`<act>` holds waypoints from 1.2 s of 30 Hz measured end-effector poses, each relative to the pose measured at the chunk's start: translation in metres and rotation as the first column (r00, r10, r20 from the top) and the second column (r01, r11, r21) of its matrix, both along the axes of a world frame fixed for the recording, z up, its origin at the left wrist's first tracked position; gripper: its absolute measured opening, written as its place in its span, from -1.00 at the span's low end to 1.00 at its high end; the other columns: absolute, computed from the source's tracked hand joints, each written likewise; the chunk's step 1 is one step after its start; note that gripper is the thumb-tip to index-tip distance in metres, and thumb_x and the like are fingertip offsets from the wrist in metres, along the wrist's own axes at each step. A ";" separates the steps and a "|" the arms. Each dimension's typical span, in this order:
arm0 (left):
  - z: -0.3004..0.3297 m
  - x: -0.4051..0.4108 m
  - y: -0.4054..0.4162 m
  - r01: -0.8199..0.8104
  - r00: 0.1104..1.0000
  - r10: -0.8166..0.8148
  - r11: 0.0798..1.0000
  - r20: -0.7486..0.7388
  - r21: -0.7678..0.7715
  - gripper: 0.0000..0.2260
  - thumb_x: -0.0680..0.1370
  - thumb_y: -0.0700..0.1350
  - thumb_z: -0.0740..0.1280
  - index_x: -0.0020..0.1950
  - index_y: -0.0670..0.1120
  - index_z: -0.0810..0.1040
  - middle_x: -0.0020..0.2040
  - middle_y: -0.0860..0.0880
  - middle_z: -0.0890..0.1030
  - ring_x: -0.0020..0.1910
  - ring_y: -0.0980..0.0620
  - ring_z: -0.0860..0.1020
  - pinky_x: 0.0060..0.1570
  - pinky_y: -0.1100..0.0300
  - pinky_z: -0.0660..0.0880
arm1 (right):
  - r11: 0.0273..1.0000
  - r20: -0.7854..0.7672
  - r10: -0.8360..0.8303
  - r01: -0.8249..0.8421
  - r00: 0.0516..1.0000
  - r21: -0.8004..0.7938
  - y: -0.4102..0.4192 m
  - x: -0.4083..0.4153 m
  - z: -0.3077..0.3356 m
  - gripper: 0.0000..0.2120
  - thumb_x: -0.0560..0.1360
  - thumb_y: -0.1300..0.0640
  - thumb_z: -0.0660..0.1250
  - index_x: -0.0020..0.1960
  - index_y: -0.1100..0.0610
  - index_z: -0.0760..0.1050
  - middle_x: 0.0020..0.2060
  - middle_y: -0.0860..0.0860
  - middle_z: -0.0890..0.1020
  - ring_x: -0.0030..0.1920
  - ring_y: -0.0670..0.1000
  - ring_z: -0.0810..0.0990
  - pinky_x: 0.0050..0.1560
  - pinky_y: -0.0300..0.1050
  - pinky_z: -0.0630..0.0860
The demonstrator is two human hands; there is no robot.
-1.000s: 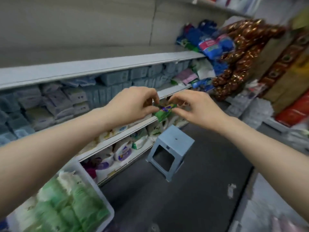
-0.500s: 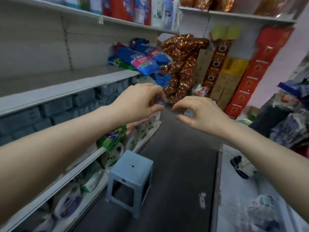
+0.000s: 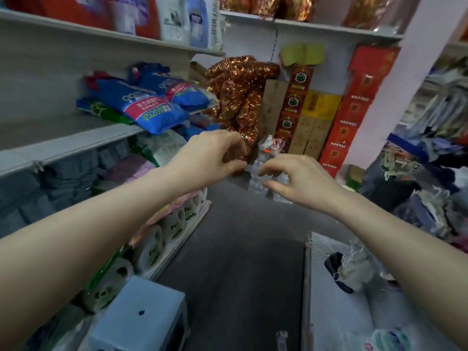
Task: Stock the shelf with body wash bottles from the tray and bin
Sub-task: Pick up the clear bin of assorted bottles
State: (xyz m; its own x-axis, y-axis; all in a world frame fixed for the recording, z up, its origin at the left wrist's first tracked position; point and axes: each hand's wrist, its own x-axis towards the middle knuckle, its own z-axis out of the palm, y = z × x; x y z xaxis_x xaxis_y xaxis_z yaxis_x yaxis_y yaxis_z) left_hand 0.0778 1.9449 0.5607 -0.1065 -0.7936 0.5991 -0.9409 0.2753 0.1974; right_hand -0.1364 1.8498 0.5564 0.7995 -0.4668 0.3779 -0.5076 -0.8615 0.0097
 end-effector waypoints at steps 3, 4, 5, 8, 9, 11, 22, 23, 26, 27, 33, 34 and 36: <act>-0.003 0.012 -0.068 0.015 1.000 -0.015 1.000 0.003 0.001 -0.82 0.47 0.07 0.42 0.00 0.06 0.54 -0.12 0.11 0.56 -0.17 0.12 0.56 -0.13 0.06 0.55 | 1.000 -0.014 -0.007 0.007 1.000 -0.006 -0.064 0.010 -0.002 -0.81 0.52 -0.04 0.41 0.12 -0.08 0.62 0.02 -0.12 0.66 0.02 -0.06 0.60 0.03 0.05 0.57; -0.003 0.017 -0.091 0.023 1.000 -0.023 1.000 0.006 -0.002 -0.83 0.47 0.07 0.42 0.00 0.07 0.54 -0.11 0.11 0.56 -0.17 0.13 0.56 -0.13 0.05 0.55 | 1.000 -0.013 -0.011 0.010 1.000 -0.010 -0.086 0.014 -0.002 -0.81 0.52 -0.04 0.40 0.12 -0.10 0.61 0.02 -0.13 0.65 0.02 -0.07 0.60 0.03 0.04 0.57; -0.002 0.022 -0.116 0.031 0.999 -0.031 1.000 0.008 -0.006 -0.83 0.47 0.08 0.42 0.00 0.07 0.54 -0.11 0.11 0.57 -0.17 0.13 0.56 -0.13 0.06 0.55 | 1.000 -0.005 -0.017 0.017 1.000 -0.012 -0.110 0.019 0.000 -0.82 0.52 -0.05 0.40 0.12 -0.11 0.61 0.02 -0.14 0.65 0.02 -0.08 0.60 0.03 0.04 0.57; 0.006 0.039 -0.189 0.046 0.999 -0.046 0.999 0.011 -0.012 -0.82 0.47 0.08 0.42 0.01 0.07 0.55 -0.08 0.11 0.58 -0.16 0.16 0.56 -0.12 0.09 0.55 | 0.999 0.007 -0.050 0.050 0.999 -0.001 -0.178 0.032 0.009 -0.82 0.52 -0.05 0.39 0.12 -0.11 0.61 0.02 -0.14 0.65 0.02 -0.08 0.60 0.03 0.04 0.57; 0.010 0.043 -0.213 0.055 0.998 -0.054 0.998 0.018 -0.009 -0.82 0.47 0.08 0.42 0.02 0.07 0.55 -0.08 0.12 0.58 -0.16 0.16 0.56 -0.12 0.10 0.56 | 0.998 0.012 -0.062 0.062 0.998 -0.005 -0.199 0.036 0.013 -0.81 0.52 -0.05 0.39 0.12 -0.11 0.62 0.02 -0.14 0.65 0.02 -0.08 0.60 0.03 0.03 0.57; 0.017 0.050 -0.261 0.073 0.997 -0.073 0.997 0.027 -0.009 -0.81 0.48 0.08 0.41 0.03 0.06 0.55 -0.07 0.11 0.58 -0.16 0.16 0.56 -0.12 0.10 0.56 | 0.997 0.034 -0.078 0.079 0.996 -0.008 -0.242 0.043 0.021 -0.81 0.51 -0.06 0.40 0.11 -0.10 0.63 -0.02 -0.16 0.64 -0.02 -0.10 0.58 -0.01 -0.04 0.56; 0.015 0.068 -0.524 0.148 0.988 -0.147 0.989 0.044 -0.029 -0.81 0.47 0.09 0.42 0.01 0.06 0.55 -0.11 0.13 0.57 -0.18 0.16 0.54 -0.13 0.13 0.56 | 0.994 0.069 -0.104 0.106 0.992 -0.026 -0.492 0.064 0.019 -0.83 0.50 -0.05 0.41 0.09 -0.12 0.62 -0.05 -0.15 0.64 -0.04 -0.06 0.60 -0.05 0.04 0.58; 0.013 0.070 -0.549 0.145 0.989 -0.143 0.989 0.037 -0.029 -0.82 0.48 0.08 0.42 0.01 0.06 0.56 -0.11 0.13 0.56 -0.17 0.16 0.54 -0.13 0.13 0.55 | 0.994 0.071 -0.105 0.107 0.992 -0.021 -0.518 0.065 0.017 -0.83 0.51 -0.05 0.40 0.10 -0.11 0.62 -0.05 -0.15 0.64 -0.04 -0.07 0.59 -0.04 0.03 0.59; 0.013 0.077 -0.627 0.132 0.991 -0.132 0.991 0.019 -0.013 -0.84 0.48 0.06 0.43 0.00 0.05 0.56 -0.11 0.13 0.56 -0.16 0.14 0.55 -0.11 0.10 0.56 | 0.995 0.086 -0.104 0.103 0.991 0.015 -0.596 0.071 0.017 -0.83 0.51 -0.04 0.41 0.10 -0.11 0.63 -0.04 -0.15 0.64 -0.03 -0.10 0.59 -0.01 0.03 0.59; 0.013 0.079 -0.653 0.129 0.991 -0.129 0.992 0.024 -0.007 -0.85 0.48 0.06 0.43 -0.01 0.06 0.56 -0.11 0.13 0.56 -0.16 0.15 0.55 -0.11 0.09 0.56 | 0.995 0.090 -0.099 0.098 0.991 0.021 -0.622 0.072 0.017 -0.83 0.51 -0.04 0.41 0.10 -0.10 0.63 -0.04 -0.15 0.64 -0.02 -0.09 0.60 -0.01 0.04 0.58; 0.014 0.088 -0.796 0.141 0.990 -0.141 0.990 0.016 -0.009 -0.83 0.48 0.04 0.43 0.01 0.03 0.57 -0.10 0.11 0.58 -0.16 0.14 0.55 -0.11 0.11 0.57 | 0.994 0.115 -0.105 0.099 0.988 0.055 -0.765 0.084 0.021 -0.82 0.50 -0.02 0.42 0.09 -0.04 0.65 -0.05 -0.12 0.66 -0.03 -0.09 0.61 0.01 0.05 0.58; 0.013 0.089 -0.820 0.145 0.989 -0.145 0.989 0.020 -0.007 -0.83 0.48 0.03 0.43 0.00 0.02 0.57 -0.10 0.10 0.58 -0.16 0.15 0.55 -0.11 0.12 0.57 | 0.993 0.107 -0.109 0.103 0.988 0.061 -0.789 0.086 0.019 -0.82 0.50 -0.02 0.42 0.09 -0.05 0.65 -0.04 -0.12 0.66 -0.03 -0.09 0.60 0.02 0.04 0.58; 0.010 0.091 -0.869 0.156 0.988 -0.156 0.988 0.015 -0.004 -0.85 0.48 0.02 0.42 -0.01 0.02 0.58 -0.10 0.10 0.58 -0.16 0.16 0.54 -0.13 0.18 0.56 | 0.992 0.106 -0.116 0.109 0.988 0.068 -0.837 0.089 0.013 -0.82 0.50 -0.02 0.42 0.10 -0.05 0.64 -0.03 -0.12 0.65 -0.03 -0.09 0.60 0.02 0.04 0.58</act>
State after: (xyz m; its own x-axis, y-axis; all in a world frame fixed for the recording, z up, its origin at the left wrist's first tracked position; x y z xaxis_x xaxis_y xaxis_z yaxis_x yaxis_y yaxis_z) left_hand 0.1691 1.0759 0.5704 -0.2373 -0.7637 0.6003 -0.8892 0.4196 0.1822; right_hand -0.0477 1.0124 0.5691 0.6957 -0.5770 0.4278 -0.5966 -0.7959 -0.1033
